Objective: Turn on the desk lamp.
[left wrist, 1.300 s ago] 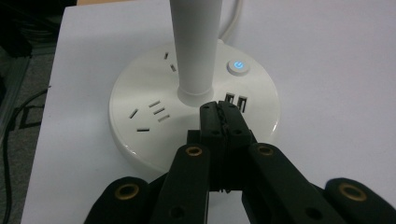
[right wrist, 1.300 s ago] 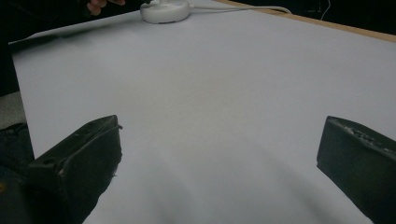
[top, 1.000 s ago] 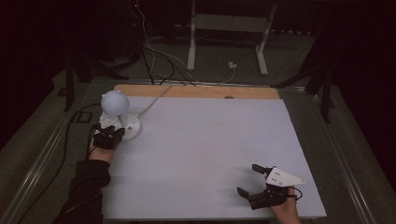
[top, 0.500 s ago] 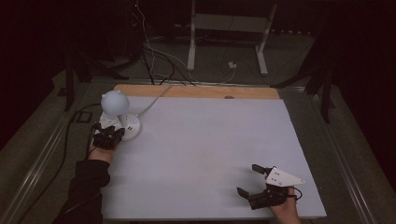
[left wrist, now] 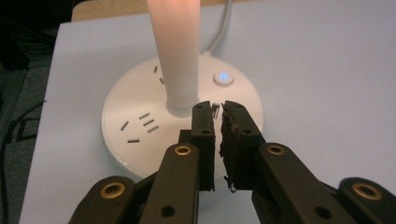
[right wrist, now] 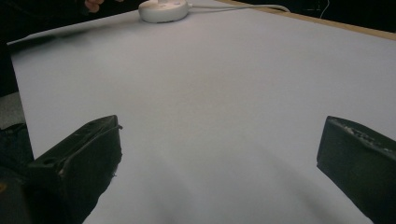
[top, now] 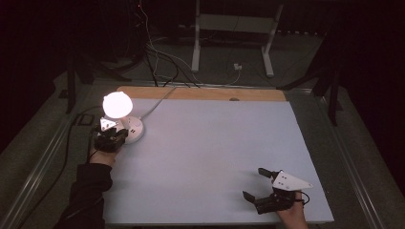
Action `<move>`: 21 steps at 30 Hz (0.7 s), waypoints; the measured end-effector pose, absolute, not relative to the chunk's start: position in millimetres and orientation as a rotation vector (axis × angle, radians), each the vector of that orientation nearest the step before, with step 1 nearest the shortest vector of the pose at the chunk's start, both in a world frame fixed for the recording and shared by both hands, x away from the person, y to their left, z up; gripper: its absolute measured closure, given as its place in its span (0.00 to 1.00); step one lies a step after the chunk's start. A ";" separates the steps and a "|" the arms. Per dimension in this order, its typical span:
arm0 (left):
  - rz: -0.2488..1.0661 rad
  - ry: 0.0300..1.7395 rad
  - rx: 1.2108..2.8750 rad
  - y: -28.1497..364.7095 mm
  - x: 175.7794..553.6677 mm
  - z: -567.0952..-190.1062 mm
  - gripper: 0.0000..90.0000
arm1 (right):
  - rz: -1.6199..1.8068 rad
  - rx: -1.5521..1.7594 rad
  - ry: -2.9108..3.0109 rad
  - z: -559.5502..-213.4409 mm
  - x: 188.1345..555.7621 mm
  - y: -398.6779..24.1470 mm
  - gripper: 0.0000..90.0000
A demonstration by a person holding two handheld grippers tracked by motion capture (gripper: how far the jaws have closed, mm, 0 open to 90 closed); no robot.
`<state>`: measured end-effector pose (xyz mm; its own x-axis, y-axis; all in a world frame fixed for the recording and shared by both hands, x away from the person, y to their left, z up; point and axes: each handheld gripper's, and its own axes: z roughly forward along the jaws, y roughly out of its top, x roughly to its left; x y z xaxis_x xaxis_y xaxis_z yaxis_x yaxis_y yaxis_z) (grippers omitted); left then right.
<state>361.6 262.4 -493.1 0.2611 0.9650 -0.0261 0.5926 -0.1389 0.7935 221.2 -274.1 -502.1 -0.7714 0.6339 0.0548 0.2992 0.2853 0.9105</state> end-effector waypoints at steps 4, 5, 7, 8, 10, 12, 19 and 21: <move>0.661 1.431 1.806 263.9 357.5 -486.3 0.87 | 1.482 0.847 2.242 -501.7 220.8 -273.8 0.00; 0.663 1.433 1.806 264.1 356.5 -484.9 0.85 | 1.482 0.847 2.242 -501.7 220.8 -273.8 0.00; 0.662 1.438 1.798 264.2 354.0 -482.3 0.79 | 1.481 0.846 2.241 -501.7 221.0 -273.9 0.00; 0.664 1.436 1.796 264.2 352.3 -480.8 0.78 | 1.480 0.847 2.241 -501.7 221.0 -273.9 0.00; 0.684 1.444 1.791 262.5 349.5 -477.9 0.69 | 1.480 0.845 2.241 -501.7 221.1 -274.1 0.00; 0.679 1.446 1.788 261.7 347.4 -474.8 0.60 | 1.481 0.847 2.240 -501.7 221.1 -274.2 0.00; 0.670 1.445 1.787 257.2 341.5 -467.9 0.41 | 1.482 0.847 2.239 -501.4 220.8 -274.1 0.00; 0.653 1.439 1.796 256.1 340.2 -466.7 0.34 | 1.480 0.848 2.238 -501.5 221.1 -274.4 0.00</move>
